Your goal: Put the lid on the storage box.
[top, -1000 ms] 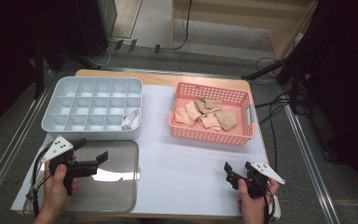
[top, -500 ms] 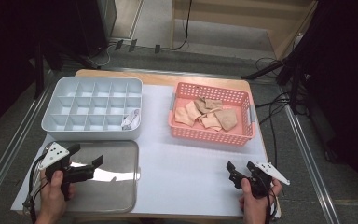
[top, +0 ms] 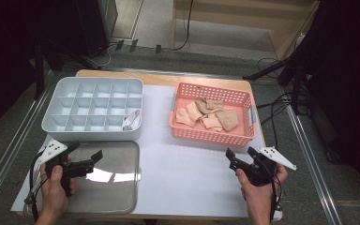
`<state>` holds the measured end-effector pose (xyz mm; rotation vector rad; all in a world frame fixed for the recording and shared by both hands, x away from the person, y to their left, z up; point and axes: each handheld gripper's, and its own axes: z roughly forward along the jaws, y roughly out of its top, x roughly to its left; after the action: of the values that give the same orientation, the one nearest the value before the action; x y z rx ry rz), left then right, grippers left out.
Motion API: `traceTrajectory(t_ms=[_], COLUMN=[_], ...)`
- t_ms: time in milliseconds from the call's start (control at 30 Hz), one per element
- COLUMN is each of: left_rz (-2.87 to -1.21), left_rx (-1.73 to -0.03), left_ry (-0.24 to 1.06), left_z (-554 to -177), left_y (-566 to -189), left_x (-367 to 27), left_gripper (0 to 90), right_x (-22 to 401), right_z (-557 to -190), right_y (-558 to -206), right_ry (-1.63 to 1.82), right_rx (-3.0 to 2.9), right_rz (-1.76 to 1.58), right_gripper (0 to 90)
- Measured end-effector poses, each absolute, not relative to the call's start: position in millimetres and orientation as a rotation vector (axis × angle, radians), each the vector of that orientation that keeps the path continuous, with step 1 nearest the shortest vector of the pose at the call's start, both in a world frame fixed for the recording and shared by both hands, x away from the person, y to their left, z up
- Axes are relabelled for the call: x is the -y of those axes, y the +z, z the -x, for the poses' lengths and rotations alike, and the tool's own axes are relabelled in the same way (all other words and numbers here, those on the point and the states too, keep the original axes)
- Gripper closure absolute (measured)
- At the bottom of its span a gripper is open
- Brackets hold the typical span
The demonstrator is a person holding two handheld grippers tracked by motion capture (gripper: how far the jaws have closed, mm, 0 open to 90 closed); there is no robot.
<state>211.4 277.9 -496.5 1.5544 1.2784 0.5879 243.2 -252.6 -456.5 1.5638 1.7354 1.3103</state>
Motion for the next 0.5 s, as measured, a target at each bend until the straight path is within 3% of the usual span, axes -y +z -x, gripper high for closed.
traceTrajectory(t_ms=[133, 367, 500], left_rz=[-1.584, -1.542, -1.556], left_rx=[-1.294, -1.319, -1.314], left_ry=[0.641, 0.592, 0.591], left_z=[-210.5, -211.3, -211.9], left_y=[-496.7, -498.7, -500.5], left_x=[-280.9, -285.8, -284.3], left_gripper=[1.7, 1.8, 1.8], right_x=[242.2, 236.1, 235.8], right_z=[-262.9, -302.4, -330.0], right_y=[-433.2, -414.7, -412.6], right_ry=[1.266, 1.179, 1.102], right_rx=[-1.776, -1.811, -1.835], right_rz=[-1.554, -1.598, -1.621], right_gripper=[22.3, 37.4, 38.7])
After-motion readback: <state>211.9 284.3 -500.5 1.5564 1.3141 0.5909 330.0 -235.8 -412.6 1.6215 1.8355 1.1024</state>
